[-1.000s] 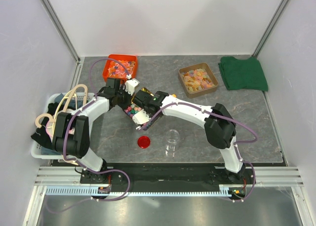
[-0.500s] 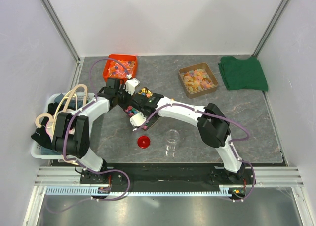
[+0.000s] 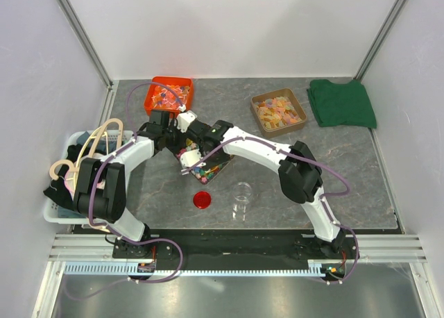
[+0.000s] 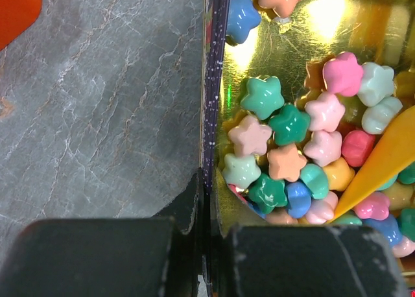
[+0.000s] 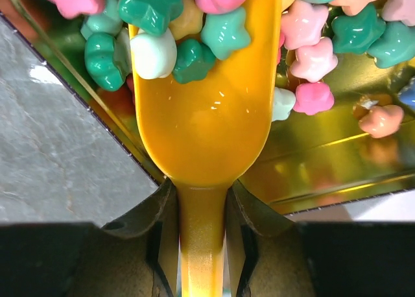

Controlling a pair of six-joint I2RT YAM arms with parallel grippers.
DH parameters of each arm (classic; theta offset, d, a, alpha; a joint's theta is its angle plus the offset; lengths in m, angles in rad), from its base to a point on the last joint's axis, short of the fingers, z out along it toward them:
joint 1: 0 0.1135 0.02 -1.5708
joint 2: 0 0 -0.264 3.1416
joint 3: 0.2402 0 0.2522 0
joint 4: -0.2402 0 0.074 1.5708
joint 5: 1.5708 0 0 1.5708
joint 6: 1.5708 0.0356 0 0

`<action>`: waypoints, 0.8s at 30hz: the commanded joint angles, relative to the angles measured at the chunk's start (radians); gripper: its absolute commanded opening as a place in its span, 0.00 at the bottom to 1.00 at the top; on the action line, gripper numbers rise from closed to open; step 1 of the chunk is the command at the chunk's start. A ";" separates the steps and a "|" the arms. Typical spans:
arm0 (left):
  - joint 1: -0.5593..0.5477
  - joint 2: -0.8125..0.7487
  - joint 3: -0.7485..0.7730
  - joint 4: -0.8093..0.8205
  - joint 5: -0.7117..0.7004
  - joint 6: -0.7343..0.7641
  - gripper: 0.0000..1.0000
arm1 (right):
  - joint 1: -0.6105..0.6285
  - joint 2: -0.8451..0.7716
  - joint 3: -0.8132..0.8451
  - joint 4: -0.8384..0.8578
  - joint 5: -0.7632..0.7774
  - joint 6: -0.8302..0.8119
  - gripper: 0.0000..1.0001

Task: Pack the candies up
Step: Scoop the fake candies from the storage box.

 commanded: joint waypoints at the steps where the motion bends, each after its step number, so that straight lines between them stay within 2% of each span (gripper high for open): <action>1: -0.004 -0.034 0.020 0.103 0.071 -0.047 0.02 | -0.038 0.013 0.049 -0.027 -0.187 0.088 0.00; 11: -0.004 -0.022 0.020 0.105 0.072 -0.046 0.02 | -0.135 0.004 0.038 -0.010 -0.348 0.175 0.00; 24: -0.004 -0.016 0.021 0.105 0.072 -0.043 0.02 | -0.193 -0.076 -0.074 0.147 -0.515 0.231 0.00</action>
